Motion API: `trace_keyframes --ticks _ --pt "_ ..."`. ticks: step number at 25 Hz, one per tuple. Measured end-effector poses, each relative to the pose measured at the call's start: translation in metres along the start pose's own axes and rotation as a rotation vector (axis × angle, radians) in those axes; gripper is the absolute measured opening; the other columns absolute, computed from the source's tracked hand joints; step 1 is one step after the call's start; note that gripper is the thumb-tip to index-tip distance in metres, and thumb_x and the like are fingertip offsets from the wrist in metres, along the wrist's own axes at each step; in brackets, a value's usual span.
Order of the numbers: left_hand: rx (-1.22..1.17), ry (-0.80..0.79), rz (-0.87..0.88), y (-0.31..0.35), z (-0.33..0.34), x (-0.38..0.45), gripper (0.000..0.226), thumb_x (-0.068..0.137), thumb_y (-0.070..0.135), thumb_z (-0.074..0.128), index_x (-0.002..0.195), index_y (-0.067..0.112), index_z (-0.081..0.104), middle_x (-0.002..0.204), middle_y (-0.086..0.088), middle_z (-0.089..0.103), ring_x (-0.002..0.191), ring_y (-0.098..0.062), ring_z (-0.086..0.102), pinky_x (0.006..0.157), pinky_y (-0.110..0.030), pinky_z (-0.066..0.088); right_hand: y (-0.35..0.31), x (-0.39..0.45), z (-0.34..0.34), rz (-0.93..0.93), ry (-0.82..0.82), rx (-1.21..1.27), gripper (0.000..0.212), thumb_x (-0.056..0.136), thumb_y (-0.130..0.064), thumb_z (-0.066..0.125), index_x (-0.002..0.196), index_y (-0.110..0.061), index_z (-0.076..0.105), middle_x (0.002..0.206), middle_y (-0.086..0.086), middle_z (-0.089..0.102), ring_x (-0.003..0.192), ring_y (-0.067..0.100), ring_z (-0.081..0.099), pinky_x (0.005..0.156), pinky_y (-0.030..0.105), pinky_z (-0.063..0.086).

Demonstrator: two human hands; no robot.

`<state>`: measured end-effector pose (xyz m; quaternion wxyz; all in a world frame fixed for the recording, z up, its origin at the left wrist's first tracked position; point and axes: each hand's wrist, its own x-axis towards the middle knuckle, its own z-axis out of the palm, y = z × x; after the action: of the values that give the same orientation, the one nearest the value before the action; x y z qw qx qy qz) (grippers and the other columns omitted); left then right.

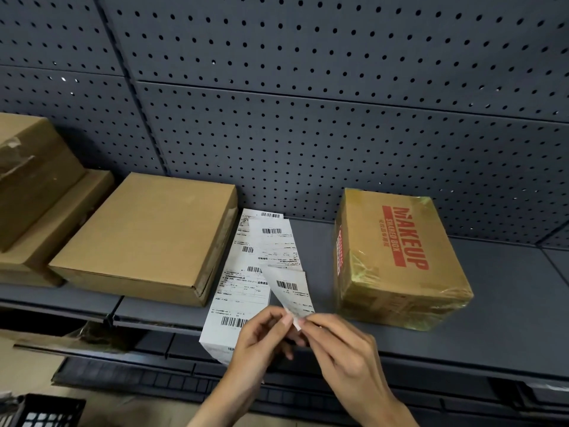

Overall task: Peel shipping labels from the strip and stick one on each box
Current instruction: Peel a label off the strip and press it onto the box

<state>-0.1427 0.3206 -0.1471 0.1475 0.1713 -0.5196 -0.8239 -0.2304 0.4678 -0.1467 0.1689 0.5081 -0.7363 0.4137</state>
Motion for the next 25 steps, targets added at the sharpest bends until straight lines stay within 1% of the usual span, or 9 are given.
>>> trace_keyframes --ticks 2,5,7,11,16,20,22,25 --pt "-0.043 -0.008 -0.023 0.0001 -0.0002 -0.0005 0.047 0.071 0.037 0.081 0.092 -0.003 0.068 0.073 -0.02 0.067 0.066 -0.024 0.066 0.051 -0.025 0.047 0.0003 0.0003 -0.0002 -0.002 0.007 0.016 0.018 0.092 -0.002 0.073 0.109 -0.006 0.077 0.106 0.002 0.073 0.089 0.018 0.071 0.071 0.031 0.058" --pt "-0.001 -0.024 -0.013 0.0017 0.0008 -0.0012 0.05 0.065 0.043 0.088 0.09 0.003 0.073 0.073 -0.017 0.068 0.068 -0.021 0.066 0.052 -0.024 0.047 0.0011 0.0002 -0.0004 -0.007 0.007 0.032 0.018 0.092 -0.002 0.073 0.109 -0.005 0.077 0.108 0.002 0.073 0.09 0.018 0.071 0.071 0.032 0.058" --pt "-0.005 -0.016 -0.015 0.0014 0.0022 -0.0017 0.048 0.066 0.04 0.088 0.09 0.0 0.073 0.074 -0.018 0.068 0.067 -0.021 0.065 0.051 -0.025 0.047 0.0025 -0.0008 0.0003 -0.008 0.006 0.027 0.018 0.092 -0.002 0.073 0.109 -0.005 0.077 0.108 0.002 0.074 0.091 0.018 0.071 0.071 0.032 0.058" --pt "-0.015 -0.005 0.004 0.0013 0.0027 -0.0032 0.036 0.071 0.027 0.079 0.09 -0.004 0.073 0.072 -0.021 0.067 0.066 -0.022 0.064 0.048 -0.025 0.047 0.0044 -0.0008 -0.0001 -0.005 0.001 0.036 0.016 0.095 -0.003 0.07 0.109 -0.004 0.077 0.108 0.003 0.074 0.092 0.018 0.072 0.071 0.032 0.059" --pt "-0.002 0.001 0.028 0.002 0.0033 -0.0032 0.029 0.072 0.024 0.077 0.086 -0.001 0.075 0.071 -0.018 0.068 0.065 -0.022 0.066 0.046 -0.025 0.047 0.0039 0.0 -0.0009 0.02 -0.007 0.045 0.019 0.09 0.001 0.073 0.108 -0.005 0.078 0.107 0.002 0.074 0.093 0.017 0.072 0.074 0.032 0.059" --pt "0.023 0.021 0.055 0.0002 0.0039 -0.0013 0.024 0.071 0.026 0.076 0.082 0.005 0.077 0.066 -0.015 0.067 0.061 -0.02 0.063 0.045 -0.025 0.047 0.0044 0.0005 -0.0007 0.023 -0.014 0.038 0.02 0.089 0.001 0.075 0.107 -0.005 0.078 0.108 0.002 0.074 0.094 0.016 0.072 0.074 0.032 0.059" --pt "0.032 0.029 0.068 -0.0002 0.0045 -0.0008 0.026 0.071 0.026 0.076 0.082 0.003 0.076 0.065 -0.013 0.067 0.06 -0.019 0.062 0.045 -0.024 0.047 0.0039 0.0005 -0.0009 0.021 -0.018 0.039 0.019 0.089 0.002 0.074 0.107 -0.004 0.077 0.107 0.002 0.074 0.094 0.016 0.072 0.074 0.032 0.059" --pt "0.011 0.042 0.058 0.0014 0.006 -0.0007 0.038 0.07 0.026 0.076 0.086 -0.008 0.071 0.066 -0.013 0.068 0.059 -0.019 0.064 0.044 -0.023 0.046 0.0025 0.0015 -0.0014 0.022 -0.02 0.043 0.017 0.091 0.002 0.072 0.106 -0.003 0.077 0.106 0.004 0.074 0.091 0.019 0.072 0.075 0.033 0.059"
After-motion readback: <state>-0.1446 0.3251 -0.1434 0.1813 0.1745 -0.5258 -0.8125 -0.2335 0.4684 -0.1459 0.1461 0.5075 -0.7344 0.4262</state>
